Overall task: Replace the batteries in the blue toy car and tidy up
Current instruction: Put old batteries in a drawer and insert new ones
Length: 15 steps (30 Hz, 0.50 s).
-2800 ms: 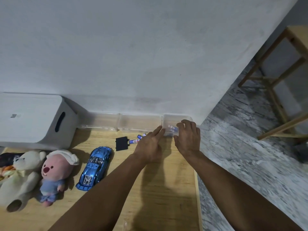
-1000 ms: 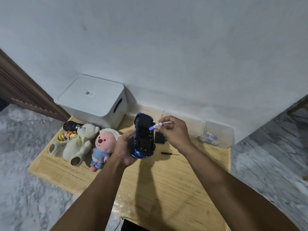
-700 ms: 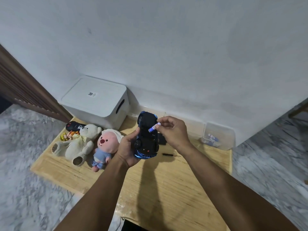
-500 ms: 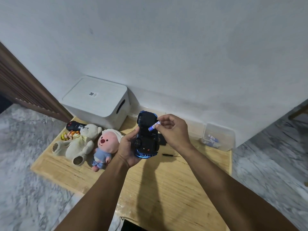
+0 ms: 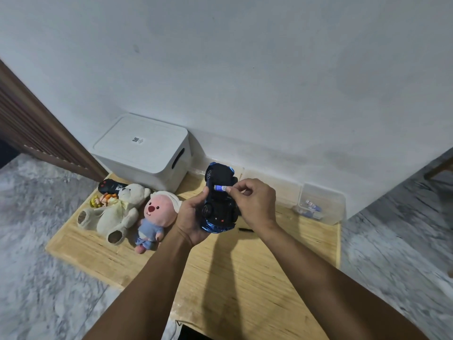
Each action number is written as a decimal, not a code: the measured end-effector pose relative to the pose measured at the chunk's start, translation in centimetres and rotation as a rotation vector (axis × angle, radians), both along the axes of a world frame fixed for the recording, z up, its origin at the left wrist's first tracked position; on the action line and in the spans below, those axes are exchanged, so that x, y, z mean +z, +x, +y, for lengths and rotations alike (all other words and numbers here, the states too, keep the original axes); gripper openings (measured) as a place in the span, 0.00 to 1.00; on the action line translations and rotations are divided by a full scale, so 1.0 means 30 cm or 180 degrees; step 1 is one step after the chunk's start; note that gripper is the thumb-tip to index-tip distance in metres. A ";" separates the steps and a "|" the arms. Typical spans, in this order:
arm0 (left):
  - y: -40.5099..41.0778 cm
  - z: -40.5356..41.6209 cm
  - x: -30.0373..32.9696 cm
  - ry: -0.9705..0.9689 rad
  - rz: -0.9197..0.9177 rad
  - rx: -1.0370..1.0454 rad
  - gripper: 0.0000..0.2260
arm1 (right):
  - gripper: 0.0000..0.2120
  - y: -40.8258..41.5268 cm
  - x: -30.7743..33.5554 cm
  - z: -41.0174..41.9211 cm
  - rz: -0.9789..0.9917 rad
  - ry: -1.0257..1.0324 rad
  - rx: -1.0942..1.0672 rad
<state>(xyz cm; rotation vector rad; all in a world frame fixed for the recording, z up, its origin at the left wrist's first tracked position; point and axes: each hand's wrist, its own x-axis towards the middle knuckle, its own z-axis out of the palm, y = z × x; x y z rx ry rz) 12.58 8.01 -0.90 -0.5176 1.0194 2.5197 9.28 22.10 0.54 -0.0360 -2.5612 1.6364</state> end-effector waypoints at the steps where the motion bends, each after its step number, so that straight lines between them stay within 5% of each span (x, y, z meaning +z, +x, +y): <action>1: 0.000 0.006 -0.002 -0.0011 0.0016 -0.0030 0.18 | 0.03 0.005 -0.002 -0.005 0.0028 0.0044 -0.0002; 15: -0.001 0.021 -0.044 0.0100 0.0044 -0.0014 0.19 | 0.05 0.010 -0.019 -0.011 0.0013 -0.0145 -0.0127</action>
